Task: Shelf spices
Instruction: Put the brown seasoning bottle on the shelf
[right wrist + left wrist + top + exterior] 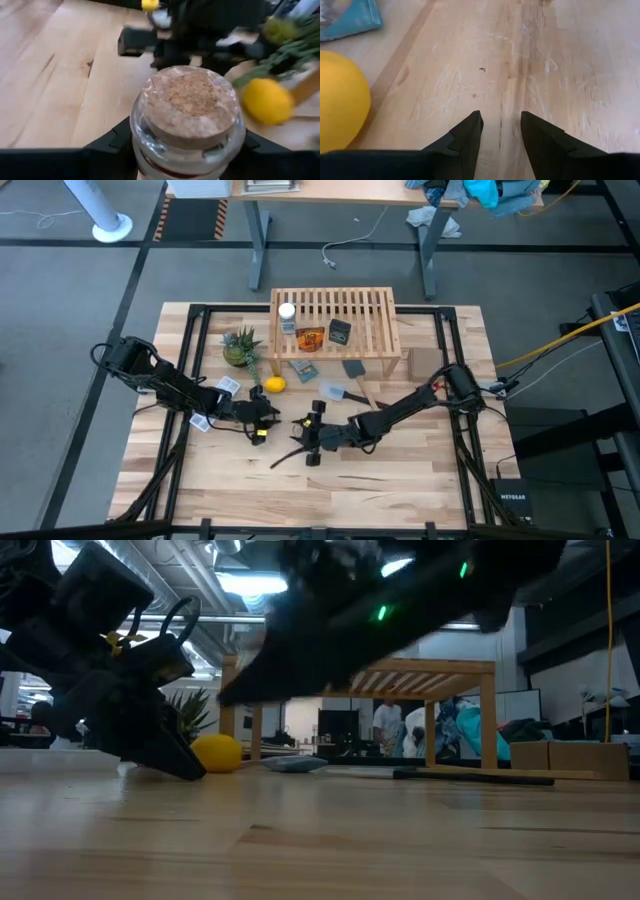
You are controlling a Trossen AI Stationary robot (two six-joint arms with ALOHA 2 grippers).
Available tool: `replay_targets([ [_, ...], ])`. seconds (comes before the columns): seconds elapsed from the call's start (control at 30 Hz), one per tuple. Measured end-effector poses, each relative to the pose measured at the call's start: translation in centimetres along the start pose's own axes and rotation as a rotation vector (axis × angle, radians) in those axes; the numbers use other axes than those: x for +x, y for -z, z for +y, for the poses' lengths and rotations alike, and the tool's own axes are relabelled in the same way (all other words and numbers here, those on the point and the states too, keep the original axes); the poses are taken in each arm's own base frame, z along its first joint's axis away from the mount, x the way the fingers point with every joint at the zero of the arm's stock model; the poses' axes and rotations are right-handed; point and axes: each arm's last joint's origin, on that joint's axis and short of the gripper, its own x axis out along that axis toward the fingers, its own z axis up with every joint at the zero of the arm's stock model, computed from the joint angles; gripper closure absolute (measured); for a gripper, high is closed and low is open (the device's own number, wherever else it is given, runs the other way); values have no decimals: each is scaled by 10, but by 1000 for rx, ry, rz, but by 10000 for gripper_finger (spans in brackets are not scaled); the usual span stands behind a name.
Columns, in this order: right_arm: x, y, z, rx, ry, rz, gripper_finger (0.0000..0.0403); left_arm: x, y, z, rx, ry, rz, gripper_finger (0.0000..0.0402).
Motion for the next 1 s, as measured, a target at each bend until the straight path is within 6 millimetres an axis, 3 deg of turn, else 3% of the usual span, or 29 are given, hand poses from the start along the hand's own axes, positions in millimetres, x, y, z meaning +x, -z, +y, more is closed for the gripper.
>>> replay_targets([
  [0.3, -66, -40, 1, -215, 155, 95, 217, 0, 0, 0, 54, -3, 0, 265],
  [0.5, -106, -55, -14, -319, 322, 174, 217, 0, -1, 0, 51, 2, -17, 265],
  [0.73, -146, -53, -42, -389, 546, 311, 217, -1, 0, -4, 60, 14, -27, 265],
  [1.0, -203, -50, -80, -274, 735, 358, 217, -2, 0, -7, 65, 28, -33, 265],
])
